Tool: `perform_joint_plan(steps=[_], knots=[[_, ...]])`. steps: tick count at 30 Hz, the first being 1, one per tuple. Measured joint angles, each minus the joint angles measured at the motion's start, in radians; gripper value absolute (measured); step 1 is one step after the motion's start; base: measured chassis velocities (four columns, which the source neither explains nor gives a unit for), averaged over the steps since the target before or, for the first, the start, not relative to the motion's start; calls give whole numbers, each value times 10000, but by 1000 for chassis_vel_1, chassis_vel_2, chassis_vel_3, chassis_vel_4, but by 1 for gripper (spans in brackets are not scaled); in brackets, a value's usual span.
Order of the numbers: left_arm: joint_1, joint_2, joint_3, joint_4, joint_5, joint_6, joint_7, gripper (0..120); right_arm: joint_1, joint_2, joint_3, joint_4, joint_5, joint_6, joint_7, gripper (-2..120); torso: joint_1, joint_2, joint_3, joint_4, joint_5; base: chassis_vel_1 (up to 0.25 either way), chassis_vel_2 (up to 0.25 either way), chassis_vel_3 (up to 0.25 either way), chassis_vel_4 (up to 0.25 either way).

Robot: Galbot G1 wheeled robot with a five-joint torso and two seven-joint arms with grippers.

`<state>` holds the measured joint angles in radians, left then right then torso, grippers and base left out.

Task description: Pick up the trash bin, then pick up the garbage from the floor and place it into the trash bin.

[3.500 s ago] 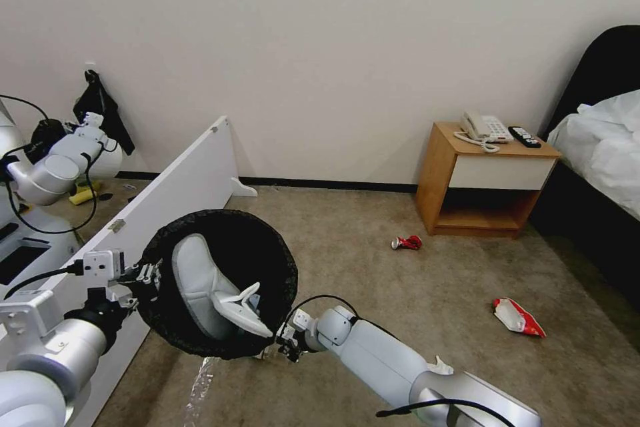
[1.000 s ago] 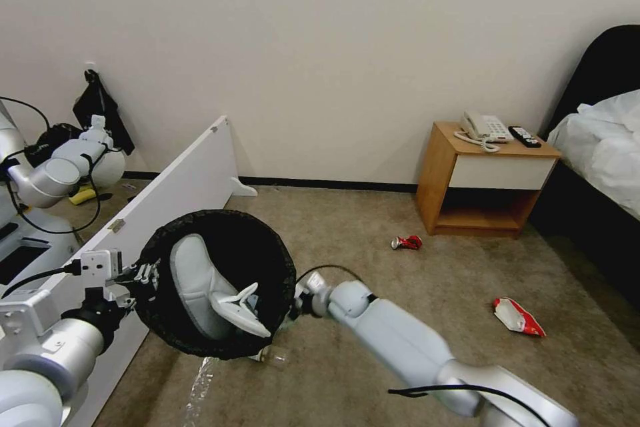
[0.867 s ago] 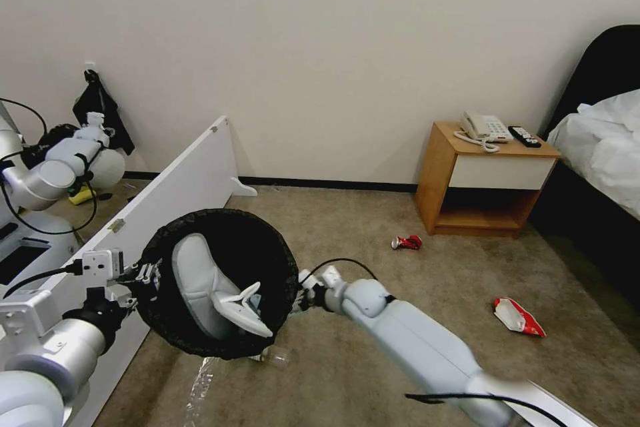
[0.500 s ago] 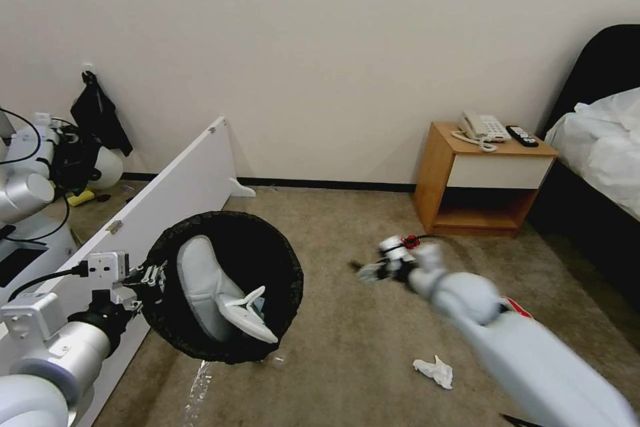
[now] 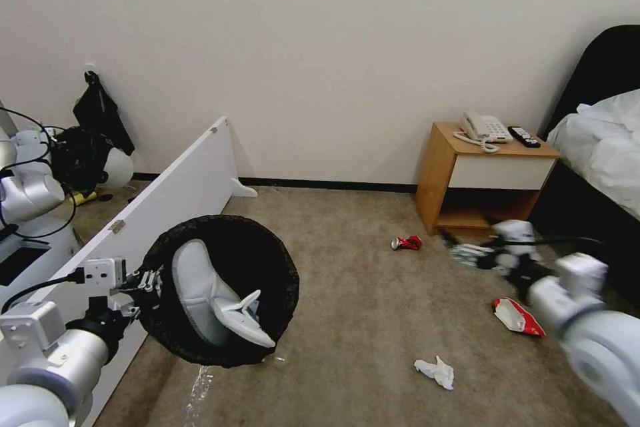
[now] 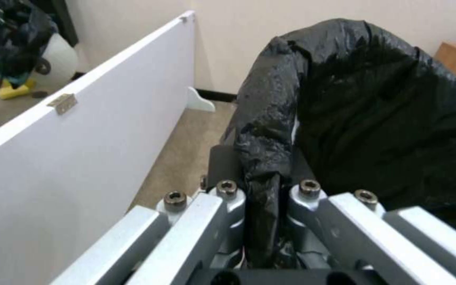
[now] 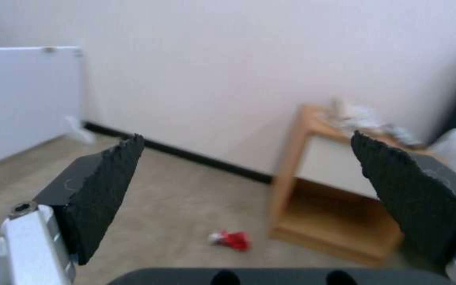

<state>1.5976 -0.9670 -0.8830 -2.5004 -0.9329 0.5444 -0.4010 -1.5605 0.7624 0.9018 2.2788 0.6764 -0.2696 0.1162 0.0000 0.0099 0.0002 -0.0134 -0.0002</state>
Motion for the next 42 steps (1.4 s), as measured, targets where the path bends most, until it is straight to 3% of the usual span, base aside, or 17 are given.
perform_joint_plan(steps=[2,5,11,16,19,26,34,42], knots=[[156,-106,-32,0,220,-209,98,4,-1488,784,1161,484,-945,602,-224,100,1,0,1,2,3,0,0,0,0],[267,-176,-51,0,329,-361,106,4,-2069,1249,1615,743,-1145,946,-193,100,0,0,1,0,4,0,0,0,0],[458,-347,-20,0,664,-645,107,4,-2452,1847,2132,1091,-1141,1121,-98,100,0,0,1,4,2,0,0,0,0],[940,-993,201,195,1926,-1456,130,4,-2626,2891,2429,1322,-1648,1430,-178,100,0,1,1,1,0,0,0,0,0],[1368,-1141,143,364,2358,-1745,262,4,-2534,3363,2186,1236,-1875,1491,-190,100,0,-1,2,5,2,0,0,0,0],[1440,-1166,-160,579,2714,-2069,334,4,-2532,3717,1775,1038,-2097,1749,-290,100,0,-1,2,3,1,0,0,0,0],[1188,-862,113,702,3304,-1983,529,4,-2534,3867,1404,895,-2248,1913,-407,100,1,-1,2,1,1,0,0,0,0],[964,-912,247,962,3568,-2316,505,4,-2627,3913,1237,791,-2658,2250,-629,100,1,-1,2,2,1,0,0,0,0]])
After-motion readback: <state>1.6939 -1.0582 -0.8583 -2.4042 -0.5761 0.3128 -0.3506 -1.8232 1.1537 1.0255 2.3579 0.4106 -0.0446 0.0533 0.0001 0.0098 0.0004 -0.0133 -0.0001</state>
